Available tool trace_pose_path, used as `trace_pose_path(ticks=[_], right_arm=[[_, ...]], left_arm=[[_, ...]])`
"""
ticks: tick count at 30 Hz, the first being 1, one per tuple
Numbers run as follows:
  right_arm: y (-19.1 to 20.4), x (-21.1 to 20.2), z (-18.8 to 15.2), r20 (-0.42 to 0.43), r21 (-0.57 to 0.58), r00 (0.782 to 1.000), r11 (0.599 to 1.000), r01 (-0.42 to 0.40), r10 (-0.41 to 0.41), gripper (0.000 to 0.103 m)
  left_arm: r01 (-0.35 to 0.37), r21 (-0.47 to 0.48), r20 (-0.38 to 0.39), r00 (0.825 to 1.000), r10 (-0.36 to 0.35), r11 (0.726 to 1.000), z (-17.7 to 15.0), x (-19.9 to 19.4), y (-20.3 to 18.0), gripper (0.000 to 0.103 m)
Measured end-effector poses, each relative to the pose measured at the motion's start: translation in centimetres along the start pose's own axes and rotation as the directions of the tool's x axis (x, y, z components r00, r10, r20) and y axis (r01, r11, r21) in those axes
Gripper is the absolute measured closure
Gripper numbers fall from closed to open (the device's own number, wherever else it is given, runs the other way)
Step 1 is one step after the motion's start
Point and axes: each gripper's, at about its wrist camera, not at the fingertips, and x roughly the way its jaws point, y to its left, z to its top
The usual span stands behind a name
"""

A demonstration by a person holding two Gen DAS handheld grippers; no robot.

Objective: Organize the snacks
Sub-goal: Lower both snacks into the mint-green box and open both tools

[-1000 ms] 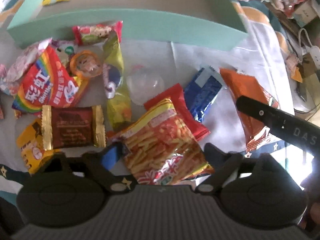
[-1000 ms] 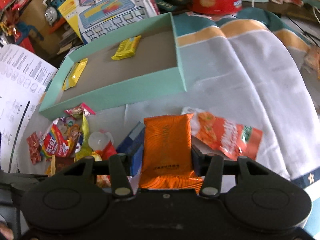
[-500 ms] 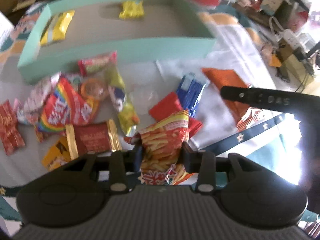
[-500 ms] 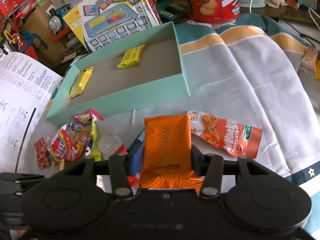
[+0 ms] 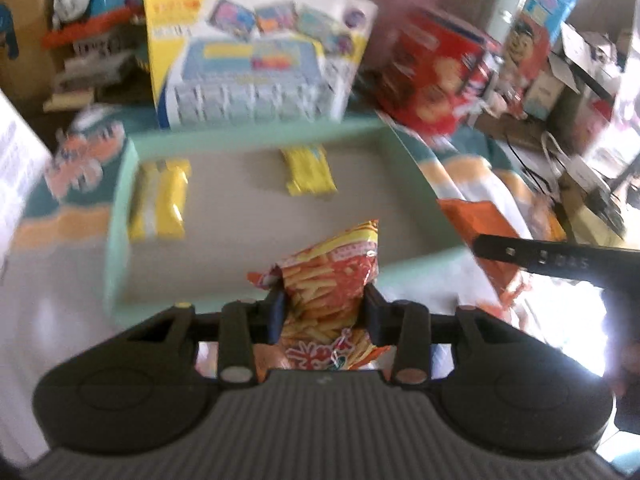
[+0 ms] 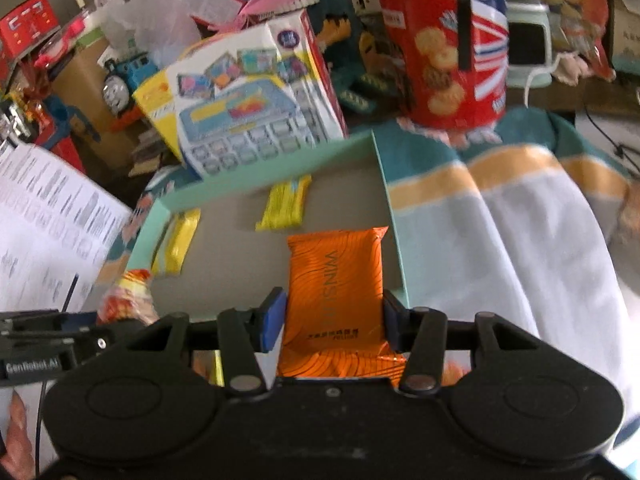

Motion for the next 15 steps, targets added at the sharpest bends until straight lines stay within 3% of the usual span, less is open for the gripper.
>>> trace_pose_path(ticks=[7, 15], right_arm=[[0.4, 6.9, 6.2, 0.003, 0.047, 0.999, 0.998, 0.037, -0.037, 0.054], [0.8, 15.1, 9.5, -0.042, 0.027, 0.997, 0.998, 0.063, -0.062, 0.054]], left_arm=[[-0.052, 0.012, -0.006, 0.999, 0.052, 0.999, 7.3, 7.2, 3.7, 0.065], [-0.063, -0.013, -0.088, 0.994, 0.062, 0.998, 10.2, 16.7, 5.7, 0.065]])
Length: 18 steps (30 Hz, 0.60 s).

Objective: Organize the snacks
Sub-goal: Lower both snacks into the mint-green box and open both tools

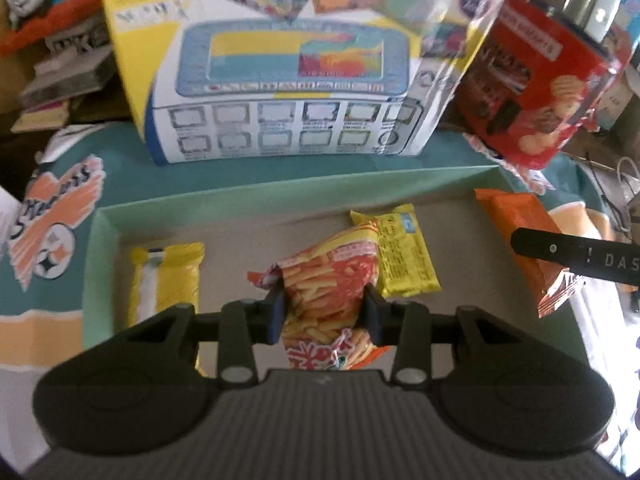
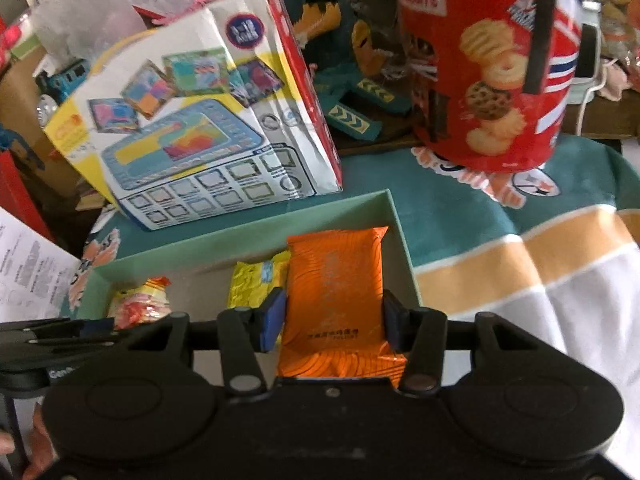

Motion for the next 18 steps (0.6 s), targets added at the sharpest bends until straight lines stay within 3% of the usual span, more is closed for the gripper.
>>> trace_pose_path(ticks=[5, 7, 8, 9, 13, 18], right_arm=[[0.0, 2.1, 0.7, 0.000, -0.020, 1.000, 1.000, 0.004, -0.004, 0.050], [0.0, 2.1, 0.8, 0.015, -0.010, 1.000, 1.000, -0.005, 0.005, 0.037], [-0.2, 1.8, 0.8, 0.021, 0.006, 0.999, 1.000, -0.025, 0.025, 0.023], [-0.3, 1.4, 0.8, 0.035, 0.016, 0.999, 0.999, -0.038, 0.037, 0.013], [0.0, -0.9, 0.3, 0.083, 0.002, 0.996, 0.999, -0.046, 0.045, 0.001], [0.6, -3.5, -1.2, 0.087, -0.015, 0.995, 0.999, -0.050, 0.051, 0.000]], left_arm=[[-0.002, -0.007, -0.004, 1.000, 0.002, 1.000, 1.4, 2.7, -0.2, 0.059], [-0.041, -0.005, -0.002, 0.999, 0.041, 0.999, 1.8, 3.0, -0.6, 0.034], [-0.054, -0.003, 0.005, 0.999, 0.054, 0.999, 1.8, 3.0, -0.8, 0.018], [-0.063, -0.003, 0.020, 0.998, 0.063, 0.998, 1.7, 2.7, -1.0, 0.008], [-0.078, 0.015, 0.034, 0.996, 0.078, 0.997, 1.0, 0.9, -1.4, 0.002], [-0.073, 0.001, 0.024, 0.997, 0.073, 0.997, -0.9, -2.2, -1.5, 0.000]])
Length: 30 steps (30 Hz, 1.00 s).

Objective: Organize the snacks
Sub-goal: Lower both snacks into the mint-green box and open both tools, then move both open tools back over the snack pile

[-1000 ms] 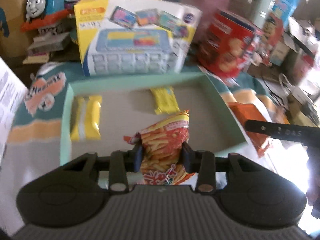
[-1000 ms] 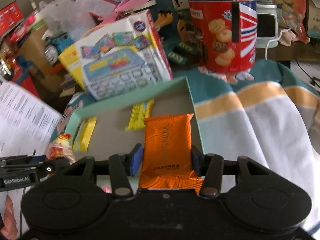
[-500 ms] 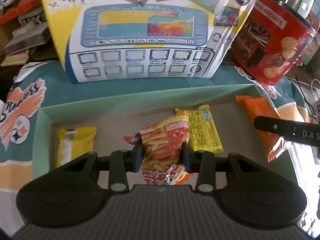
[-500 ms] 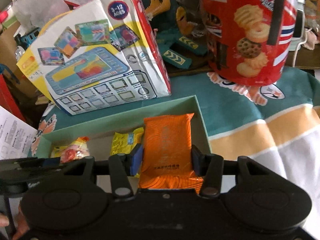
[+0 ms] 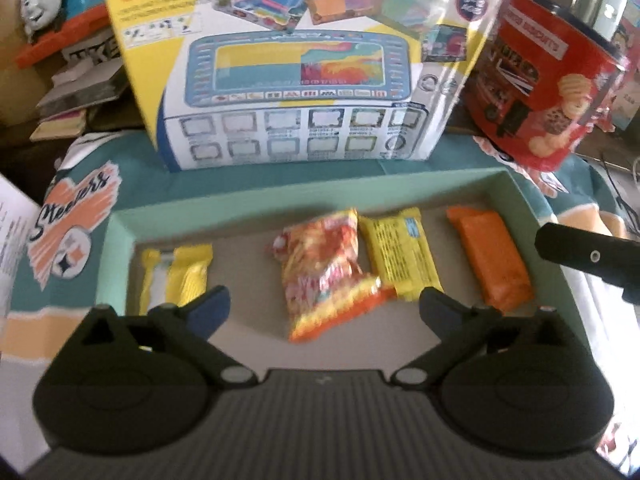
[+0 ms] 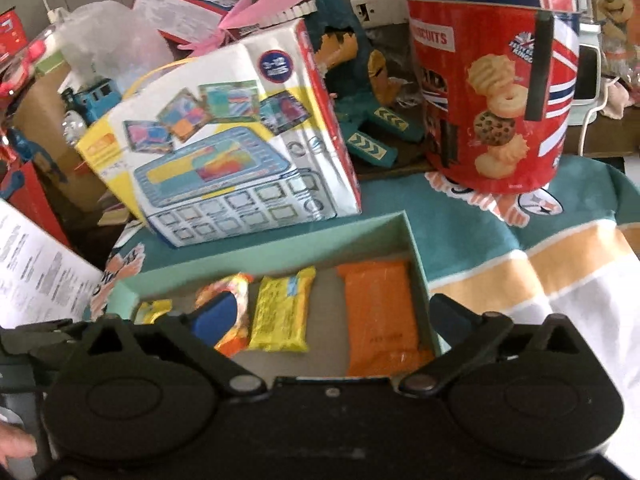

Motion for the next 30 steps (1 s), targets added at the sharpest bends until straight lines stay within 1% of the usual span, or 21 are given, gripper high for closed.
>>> trace_pose_path(ticks=[5, 9, 12, 18, 21, 25, 30], right_arm=[[0.7, -3.8, -2.1, -0.005, 0.001, 1.000, 1.000, -0.009, 0.009, 0.000], [1.4, -7.1, -4.4, -0.009, 0.002, 1.000, 1.000, -0.026, 0.026, 0.000], [2.0, -9.2, -6.4, 0.003, -0.022, 0.999, 0.999, -0.040, 0.040, 0.000], [3.3, -11.9, -10.7, 0.014, -0.114, 0.999, 0.993, -0.033, 0.034, 0.000], [3.4, -12.6, -13.0, -0.028, -0.113, 0.999, 0.993, -0.033, 0.030, 0.000], [3.2, -12.6, -15.1, -0.095, -0.062, 0.995, 0.997, -0.042, 0.036, 0.000], [3.1, -12.5, -17.0, -0.126, -0.021, 0.991, 0.999, -0.050, 0.047, 0.001]], left_arm=[[-0.033, 0.032, 0.003, 0.999, 0.033, 0.999, -2.8, -3.7, -0.2, 0.000], [-0.038, 0.034, 0.011, 0.999, 0.037, 0.999, -5.8, -6.8, 0.3, 0.000], [-0.043, 0.026, 0.004, 0.999, 0.043, 0.999, -8.3, -8.4, 0.9, 0.000], [-0.062, 0.009, -0.040, 0.997, 0.062, 0.998, -13.6, -10.4, 2.0, 0.000], [-0.055, -0.006, -0.065, 0.996, 0.054, 0.998, -16.5, -11.1, 2.3, 0.000], [-0.051, -0.014, -0.111, 0.993, 0.049, 0.999, -19.9, -11.2, 2.4, 0.000], [-0.053, -0.058, -0.166, 0.985, 0.043, 0.997, -23.2, -10.8, 2.9, 0.000]])
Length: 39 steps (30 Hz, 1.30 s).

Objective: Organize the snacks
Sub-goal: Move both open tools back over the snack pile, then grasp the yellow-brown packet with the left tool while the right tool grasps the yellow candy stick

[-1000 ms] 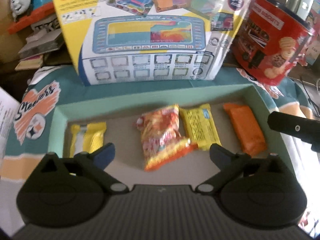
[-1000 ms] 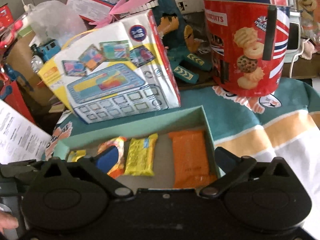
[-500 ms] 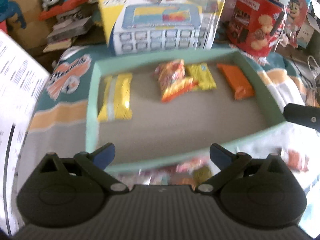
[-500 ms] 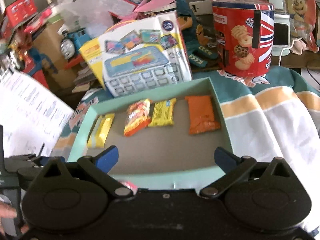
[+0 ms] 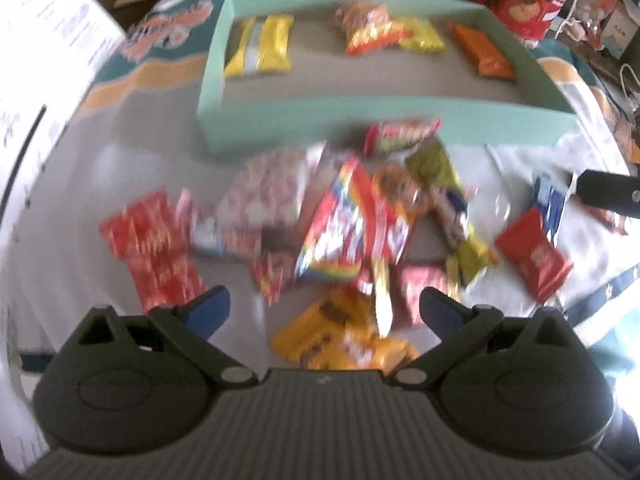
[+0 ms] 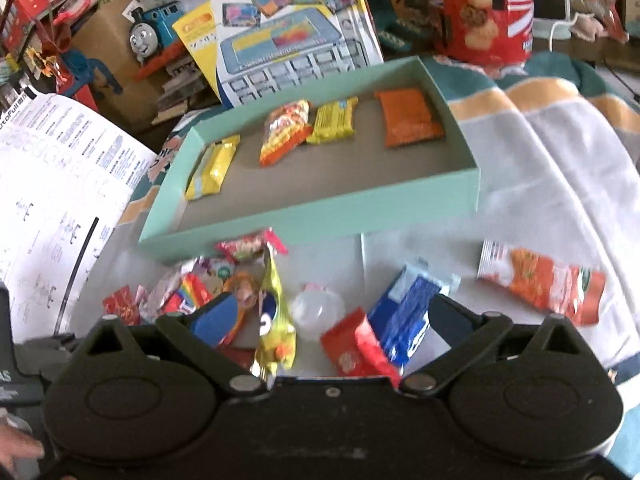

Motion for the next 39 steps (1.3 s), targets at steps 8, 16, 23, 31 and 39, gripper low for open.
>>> trace_pose_path(ticks=[8, 16, 23, 31, 39], right_arm=[[0.8, 1.2, -2.8, -0.079, 0.013, 0.997, 1.000, -0.024, 0.025, 0.028], [1.9, 2.2, -2.9, -0.094, -0.007, 0.995, 1.000, -0.028, 0.027, 0.065], [3.8, 4.7, -2.7, -0.147, -0.043, 0.987, 0.997, -0.065, 0.058, 0.065], [5.0, 7.7, -2.4, -0.193, -0.080, 0.981, 0.996, -0.043, 0.027, 0.065], [5.1, 7.3, -3.2, -0.178, -0.143, 0.984, 0.989, -0.040, 0.015, 0.080]], left_arm=[[-0.015, -0.028, -0.044, 0.999, 0.014, 1.000, -2.1, 1.4, 0.5, 0.000], [-0.028, -0.064, -0.053, 0.998, 0.025, 0.998, -3.2, 1.5, 2.6, 0.000], [-0.012, -0.103, -0.053, 0.999, 0.007, 0.995, -3.1, 1.1, 3.8, 0.000], [0.003, -0.075, -0.032, 0.999, -0.006, 0.997, -2.1, 1.9, 2.9, 0.004], [0.025, -0.032, 0.018, 1.000, -0.025, 0.999, -1.8, 0.9, 3.5, 0.069]])
